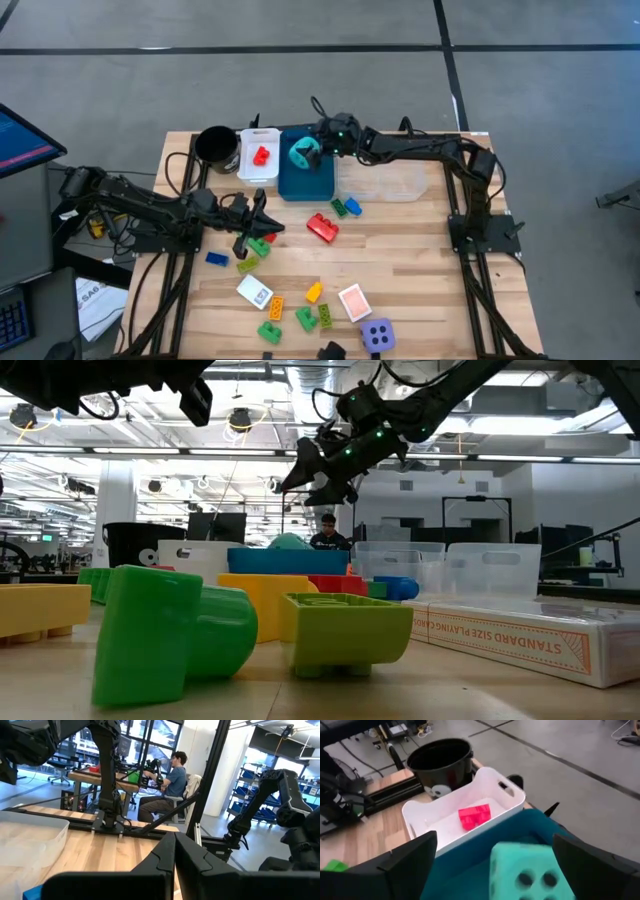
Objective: Pick & Place Toys
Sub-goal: Put the violet dice into the blue bin
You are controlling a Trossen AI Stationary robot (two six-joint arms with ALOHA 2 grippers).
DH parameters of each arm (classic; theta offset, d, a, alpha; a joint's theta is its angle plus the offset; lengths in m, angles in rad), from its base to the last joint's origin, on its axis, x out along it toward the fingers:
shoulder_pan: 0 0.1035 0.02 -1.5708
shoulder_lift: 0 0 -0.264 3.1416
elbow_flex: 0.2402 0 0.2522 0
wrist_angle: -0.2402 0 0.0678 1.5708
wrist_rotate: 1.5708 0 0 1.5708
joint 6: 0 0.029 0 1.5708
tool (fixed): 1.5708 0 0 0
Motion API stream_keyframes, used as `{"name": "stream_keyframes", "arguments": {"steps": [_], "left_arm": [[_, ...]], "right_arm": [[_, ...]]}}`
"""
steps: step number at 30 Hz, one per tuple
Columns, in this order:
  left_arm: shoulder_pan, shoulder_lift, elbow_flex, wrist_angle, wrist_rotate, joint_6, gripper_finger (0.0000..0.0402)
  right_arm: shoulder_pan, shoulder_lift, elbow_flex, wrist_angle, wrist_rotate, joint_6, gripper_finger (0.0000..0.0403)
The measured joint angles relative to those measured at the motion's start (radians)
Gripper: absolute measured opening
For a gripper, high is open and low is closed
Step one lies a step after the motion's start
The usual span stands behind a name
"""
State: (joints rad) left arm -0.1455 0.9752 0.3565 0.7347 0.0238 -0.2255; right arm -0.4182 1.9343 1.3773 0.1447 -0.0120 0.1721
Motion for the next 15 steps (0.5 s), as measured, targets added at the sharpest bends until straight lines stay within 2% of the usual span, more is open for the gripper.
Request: {"name": "stream_keyframes", "arguments": {"steps": [7,10,15], "left_arm": [[0.0,0.0,0.0,-0.002,0.0,0.003,0.0],[0.0,0.0,0.0,-0.002,0.0,0.016,0.0],[0.0,0.0,0.0,-0.002,0.0,0.034,0.0]], "right_arm": [[0.093,-0.053,0.0,-0.1,0.01,-0.086,0.039],[0.16,-0.111,0.0,-0.193,0.108,-0.112,0.0389],[0.312,-0.228,0.0,-0.378,0.368,-0.1,0.0388]]}}
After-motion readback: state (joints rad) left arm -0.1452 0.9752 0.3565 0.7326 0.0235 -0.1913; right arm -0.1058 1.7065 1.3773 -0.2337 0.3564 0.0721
